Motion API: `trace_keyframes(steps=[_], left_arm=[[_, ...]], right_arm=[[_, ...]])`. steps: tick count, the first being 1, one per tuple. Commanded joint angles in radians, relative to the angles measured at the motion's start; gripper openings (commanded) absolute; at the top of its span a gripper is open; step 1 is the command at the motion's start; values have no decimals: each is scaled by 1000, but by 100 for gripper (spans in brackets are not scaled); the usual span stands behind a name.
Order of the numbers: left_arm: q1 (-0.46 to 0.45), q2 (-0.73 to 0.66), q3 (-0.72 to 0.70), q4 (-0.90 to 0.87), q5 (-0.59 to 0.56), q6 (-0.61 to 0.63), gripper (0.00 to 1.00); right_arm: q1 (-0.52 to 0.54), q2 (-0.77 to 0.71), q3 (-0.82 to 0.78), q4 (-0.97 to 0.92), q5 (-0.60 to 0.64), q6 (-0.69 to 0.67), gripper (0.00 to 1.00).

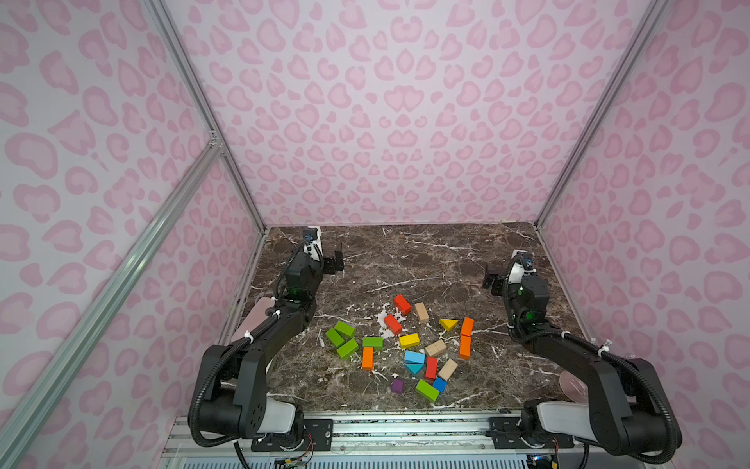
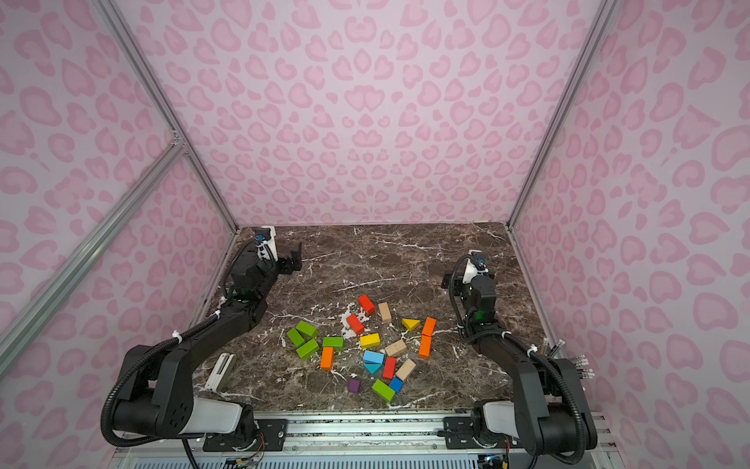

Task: Assemble a heart with building blocks
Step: Move the building block to the center of the board.

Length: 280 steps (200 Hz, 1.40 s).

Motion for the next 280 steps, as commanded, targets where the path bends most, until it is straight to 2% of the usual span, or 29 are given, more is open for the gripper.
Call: trace_keyframes(steps=[1, 27, 52, 100, 145, 206, 280], left_arm=[[-34, -19, 43, -109, -31, -65, 97], [-94, -21, 111, -238, -76, -147, 97], [-147, -38, 141, -290, -16, -192, 98], [-233, -53, 185, -411, 81, -241, 97], [-291, -93, 210, -529, 96, -256, 99], [-299, -181, 270, -715, 129, -209, 100], [-299, -299, 309, -825, 59, -74, 98]], right_arm=[[23, -33, 40, -132, -4, 45, 100], [35, -46, 107, -279, -41, 72, 100], [71, -59, 163, -417, -25, 112, 100], [207, -95, 191, -569, 10, 166, 99], [263, -135, 167, -702, -37, 243, 94], [333, -144, 176, -891, -58, 267, 93], [456, -31, 228, -943, 44, 382, 91]])
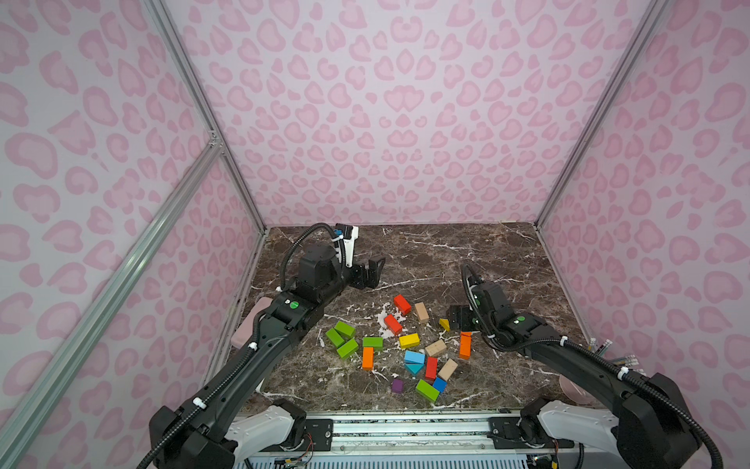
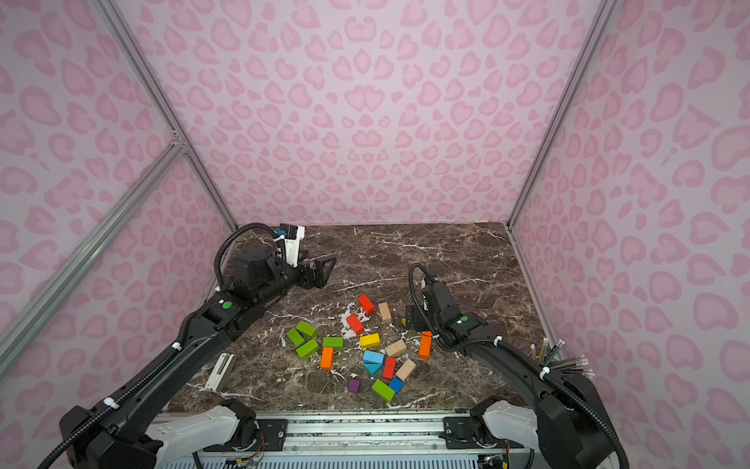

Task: Assemble a heart with building blocks
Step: Move the building block to the center of the board.

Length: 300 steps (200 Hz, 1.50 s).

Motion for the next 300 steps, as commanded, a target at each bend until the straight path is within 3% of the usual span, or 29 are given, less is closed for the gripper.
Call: trace_keyframes(steps=[1, 56, 163, 300], left_arm=[[1, -21, 21, -41, -37, 72, 98], [1, -101, -27, -6, -84, 97, 98], [1, -78, -29, -16, -93, 101, 98], [1, -54, -28, -22, -81, 95, 98]], right_arm=[[37, 39, 32, -15, 57, 62, 91], [93, 150, 77, -21, 118, 125, 88], [114, 306, 147, -16, 158, 152, 81], [119, 381, 160, -2, 195, 157, 79]])
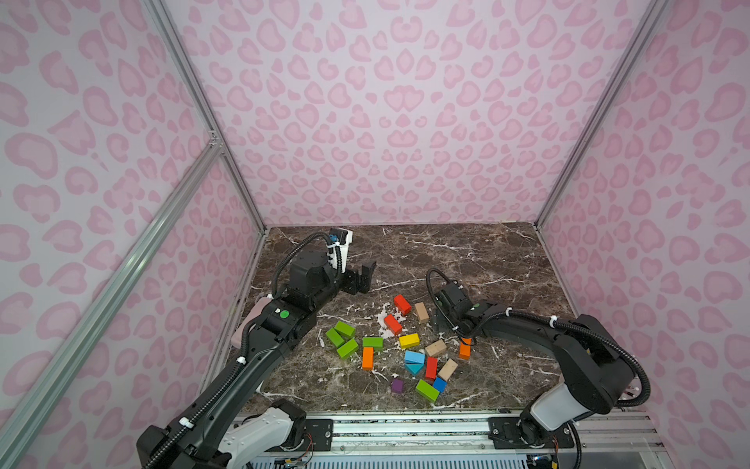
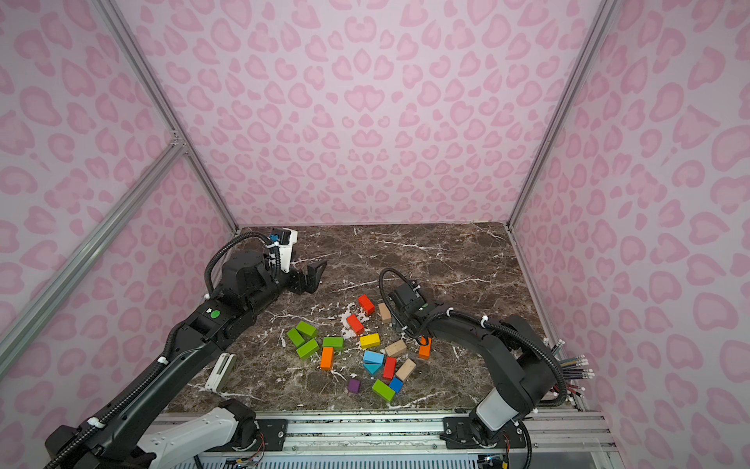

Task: Assemble a heart with building blocks
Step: Move the building block to the center of the board.

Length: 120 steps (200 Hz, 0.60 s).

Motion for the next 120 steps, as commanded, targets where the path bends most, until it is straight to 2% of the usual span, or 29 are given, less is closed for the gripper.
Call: trace_keyframes(steps=[1, 120], left_arm=[[1, 4, 1, 12, 3, 2, 98], [1, 8, -2, 17, 12, -1, 98]], right_arm=[[1, 9, 10, 23, 14, 5, 79], [0, 39, 10, 32, 26, -7, 71]])
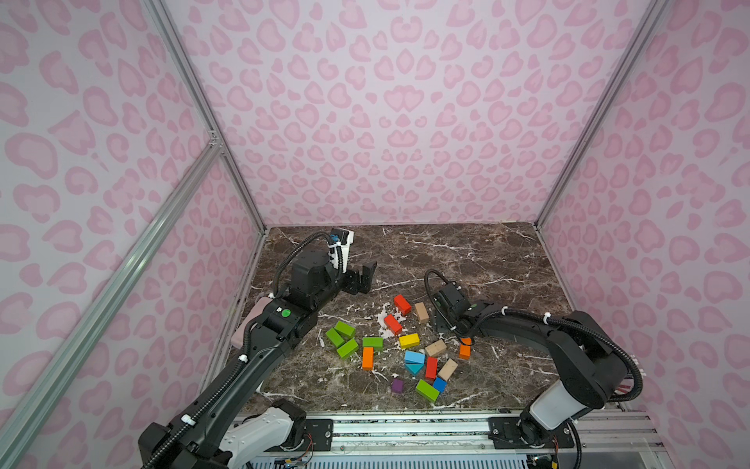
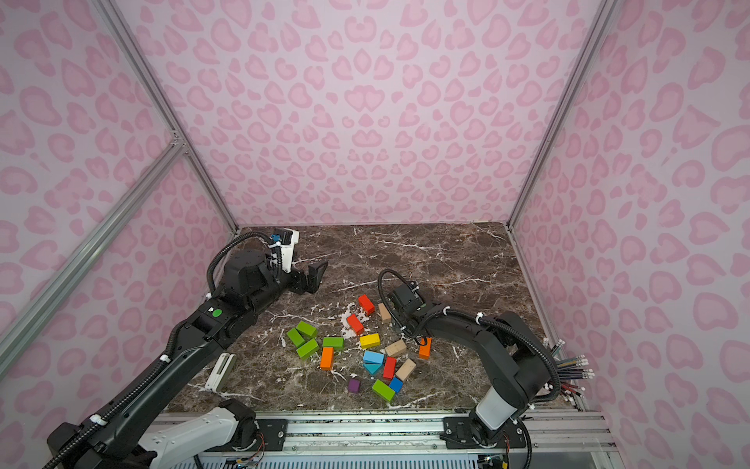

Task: Assemble a heart with building blocks
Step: Move the building block to the center of the board.

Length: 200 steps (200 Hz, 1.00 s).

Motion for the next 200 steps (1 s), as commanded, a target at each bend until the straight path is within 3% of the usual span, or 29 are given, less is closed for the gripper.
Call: trace_keyframes(steps=[1, 73, 200], left_arm=[[1, 1, -1, 17, 8, 0, 98], [1, 8, 2, 21, 10, -3, 98], [1, 12, 3, 22, 6, -4, 98]], right_arm=[[0, 5, 10, 10, 23, -6, 71], [-6, -8, -7, 14, 46, -107, 67], [-46, 9, -16, 108, -40, -255, 62]])
